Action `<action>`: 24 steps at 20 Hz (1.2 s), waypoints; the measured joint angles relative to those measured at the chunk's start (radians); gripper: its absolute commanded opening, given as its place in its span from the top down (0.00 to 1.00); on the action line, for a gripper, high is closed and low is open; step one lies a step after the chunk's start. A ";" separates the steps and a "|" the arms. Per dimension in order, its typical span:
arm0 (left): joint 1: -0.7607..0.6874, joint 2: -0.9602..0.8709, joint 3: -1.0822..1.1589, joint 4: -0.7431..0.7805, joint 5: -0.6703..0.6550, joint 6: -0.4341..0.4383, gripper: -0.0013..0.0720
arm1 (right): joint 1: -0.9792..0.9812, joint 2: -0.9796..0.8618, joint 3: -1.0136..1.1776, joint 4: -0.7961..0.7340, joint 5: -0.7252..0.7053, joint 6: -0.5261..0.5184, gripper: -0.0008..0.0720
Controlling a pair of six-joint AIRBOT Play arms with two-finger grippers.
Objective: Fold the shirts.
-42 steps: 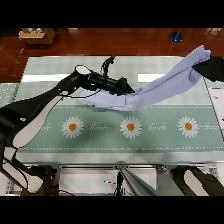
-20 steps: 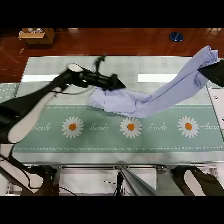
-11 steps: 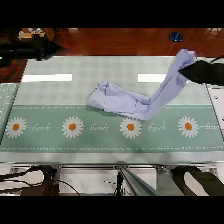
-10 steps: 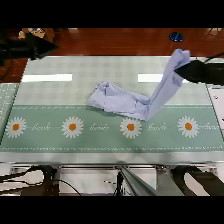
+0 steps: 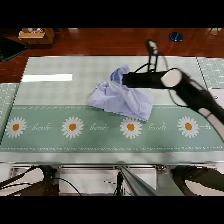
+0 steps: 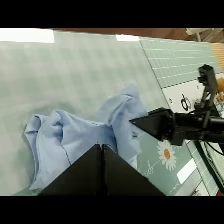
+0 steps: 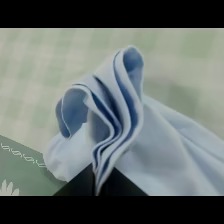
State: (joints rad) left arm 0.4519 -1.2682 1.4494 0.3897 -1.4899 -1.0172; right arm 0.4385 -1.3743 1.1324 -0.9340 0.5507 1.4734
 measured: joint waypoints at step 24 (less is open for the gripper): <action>-0.101 0.006 0.000 0.076 -0.011 0.003 0.70 | -0.584 0.163 -0.199 -0.297 0.593 0.016 0.18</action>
State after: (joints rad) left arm 0.3508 -1.2625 1.4490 0.4652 -1.5009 -1.0142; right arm -0.1452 -1.2114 0.9337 -1.2308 1.1435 1.4899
